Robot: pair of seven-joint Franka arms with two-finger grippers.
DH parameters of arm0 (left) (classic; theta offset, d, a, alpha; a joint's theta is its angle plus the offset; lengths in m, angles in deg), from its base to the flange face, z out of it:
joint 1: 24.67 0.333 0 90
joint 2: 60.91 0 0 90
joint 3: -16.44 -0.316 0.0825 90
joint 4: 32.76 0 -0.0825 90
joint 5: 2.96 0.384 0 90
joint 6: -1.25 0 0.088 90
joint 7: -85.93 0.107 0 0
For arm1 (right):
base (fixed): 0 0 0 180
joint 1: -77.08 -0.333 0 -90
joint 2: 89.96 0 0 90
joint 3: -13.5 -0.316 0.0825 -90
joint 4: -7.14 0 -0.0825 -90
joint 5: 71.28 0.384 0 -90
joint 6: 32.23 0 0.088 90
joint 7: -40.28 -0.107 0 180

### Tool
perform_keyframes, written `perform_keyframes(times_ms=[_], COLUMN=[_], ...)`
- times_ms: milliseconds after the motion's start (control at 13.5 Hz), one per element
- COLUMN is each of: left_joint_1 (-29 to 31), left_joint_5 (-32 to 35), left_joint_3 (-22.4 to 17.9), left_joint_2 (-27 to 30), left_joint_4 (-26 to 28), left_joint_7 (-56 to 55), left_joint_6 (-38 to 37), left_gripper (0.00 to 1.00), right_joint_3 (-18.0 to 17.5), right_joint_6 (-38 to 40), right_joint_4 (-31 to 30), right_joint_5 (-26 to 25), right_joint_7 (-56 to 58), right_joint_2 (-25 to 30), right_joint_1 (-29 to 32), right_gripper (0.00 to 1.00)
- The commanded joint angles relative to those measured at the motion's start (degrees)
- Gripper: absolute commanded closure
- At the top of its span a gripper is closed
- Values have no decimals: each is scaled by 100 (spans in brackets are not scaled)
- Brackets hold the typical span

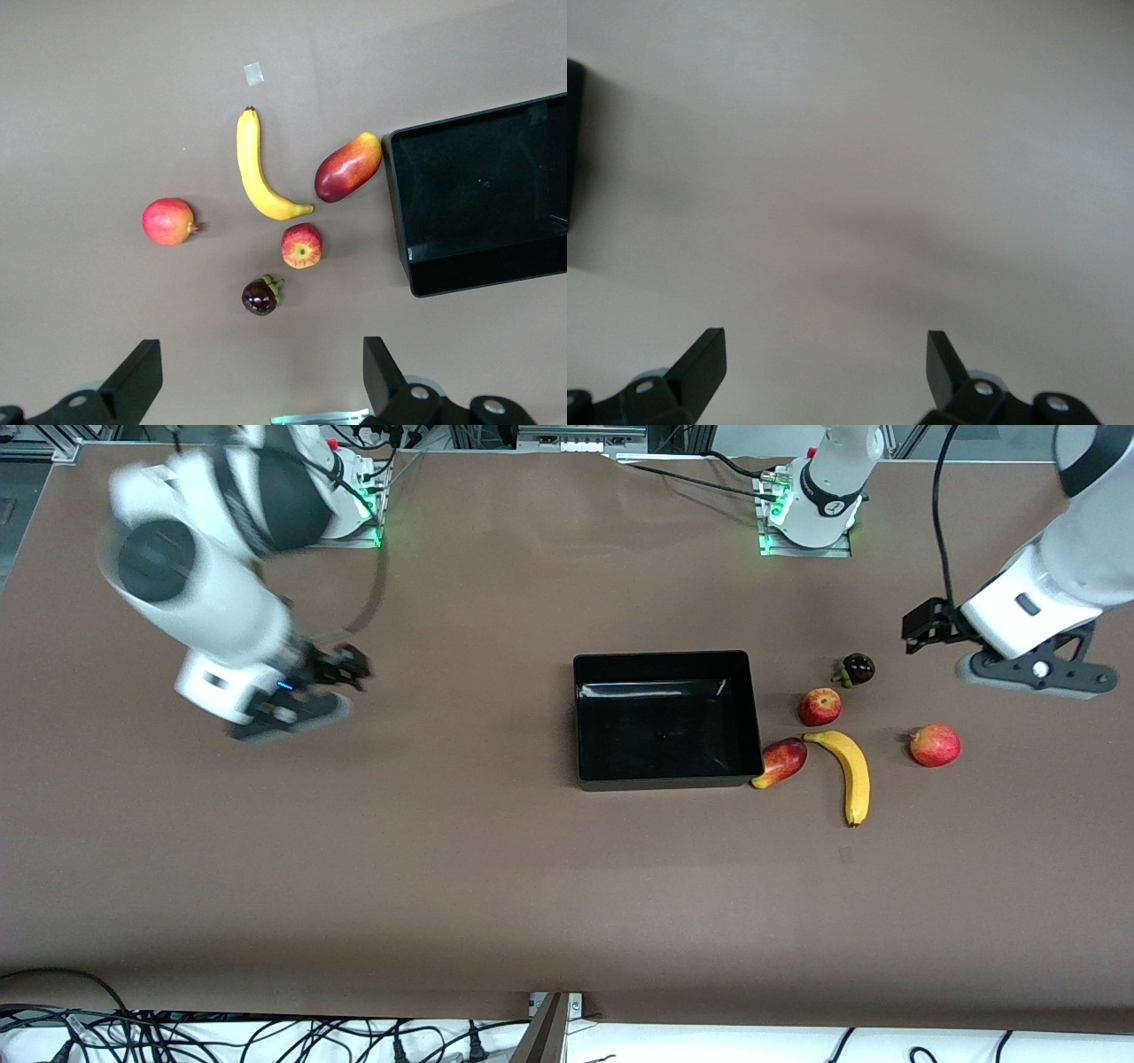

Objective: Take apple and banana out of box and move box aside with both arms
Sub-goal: 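Retract the left gripper while the right gripper reaches the box rim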

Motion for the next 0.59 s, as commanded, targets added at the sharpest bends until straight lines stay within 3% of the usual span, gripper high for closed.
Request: perform_keyframes(times_ms=[0, 370, 444, 519], left_joint_1=[140, 71, -269, -847], left_joint_5=[-188, -215, -232, -250], left_joint_3=[-37, -202, -595, -1278], left_joint_2=[-225, -217, -208, -182], left_joint_4=[-168, -151, -151, -151], left_joint_7=[24, 111, 129, 242], left_joint_6=[-113, -69, -69, -69], left_gripper=[0, 0, 0, 0], right_joint_3=[-35, -35, -35, -35], right_joint_6=[-798, -2047, -2119, -2207], right_joint_4=[196, 494, 547, 548], right_joint_5=[458, 478, 478, 460], right_joint_7=[-744, -2417, -2671, -2839], right_joint_2=[-663, -1543, -1640, -1720], right_joint_1=[-618, -1806, -1964, -2053], right_gripper=[0, 0, 0, 0])
